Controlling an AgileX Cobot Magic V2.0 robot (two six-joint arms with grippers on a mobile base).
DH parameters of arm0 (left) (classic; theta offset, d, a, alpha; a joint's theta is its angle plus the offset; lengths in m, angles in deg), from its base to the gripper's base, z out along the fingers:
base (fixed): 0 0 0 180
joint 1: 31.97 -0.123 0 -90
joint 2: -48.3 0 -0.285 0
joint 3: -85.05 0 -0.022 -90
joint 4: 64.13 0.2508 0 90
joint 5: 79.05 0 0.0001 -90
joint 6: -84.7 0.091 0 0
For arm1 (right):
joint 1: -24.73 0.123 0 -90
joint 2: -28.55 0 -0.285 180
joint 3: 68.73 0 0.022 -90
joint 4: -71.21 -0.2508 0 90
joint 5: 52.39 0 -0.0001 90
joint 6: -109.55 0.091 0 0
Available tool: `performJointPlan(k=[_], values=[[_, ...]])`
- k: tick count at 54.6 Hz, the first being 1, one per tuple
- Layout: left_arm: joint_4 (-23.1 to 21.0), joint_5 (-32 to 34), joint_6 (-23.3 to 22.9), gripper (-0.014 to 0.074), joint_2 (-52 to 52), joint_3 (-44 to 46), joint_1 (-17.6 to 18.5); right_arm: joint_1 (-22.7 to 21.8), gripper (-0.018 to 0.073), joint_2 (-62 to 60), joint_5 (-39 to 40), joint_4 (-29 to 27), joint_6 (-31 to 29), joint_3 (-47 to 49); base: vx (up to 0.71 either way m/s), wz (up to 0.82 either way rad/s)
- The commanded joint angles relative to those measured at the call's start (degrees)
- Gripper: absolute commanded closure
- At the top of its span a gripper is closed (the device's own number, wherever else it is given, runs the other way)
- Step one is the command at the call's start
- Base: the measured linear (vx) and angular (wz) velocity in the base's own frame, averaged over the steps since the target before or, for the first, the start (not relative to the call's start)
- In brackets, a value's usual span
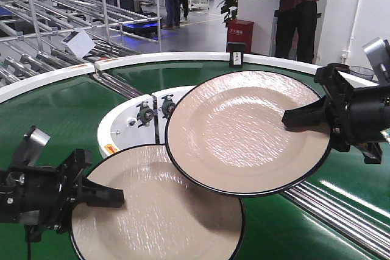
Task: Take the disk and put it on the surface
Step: 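Lift both held plates upright off the green conveyor, then drive the base away from the conveyor to the steel table, holding plates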
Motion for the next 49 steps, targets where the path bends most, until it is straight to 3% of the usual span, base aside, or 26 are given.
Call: performJointPlan(k=[1, 49], values=[[-6.92, -0.12, -0.82, 0.0598, 2.28, 1.81, 0.24, -0.02, 0.0564, -2.25, 2.63, -6.21, 0.49, 2.43, 0.00, 0.00], [-6.92, -0.06, -0.82, 0.0598, 2.28, 1.81, 0.24, -0.02, 0.0564, -2.25, 2.68, -6.21, 0.49, 2.43, -0.02, 0.00]])
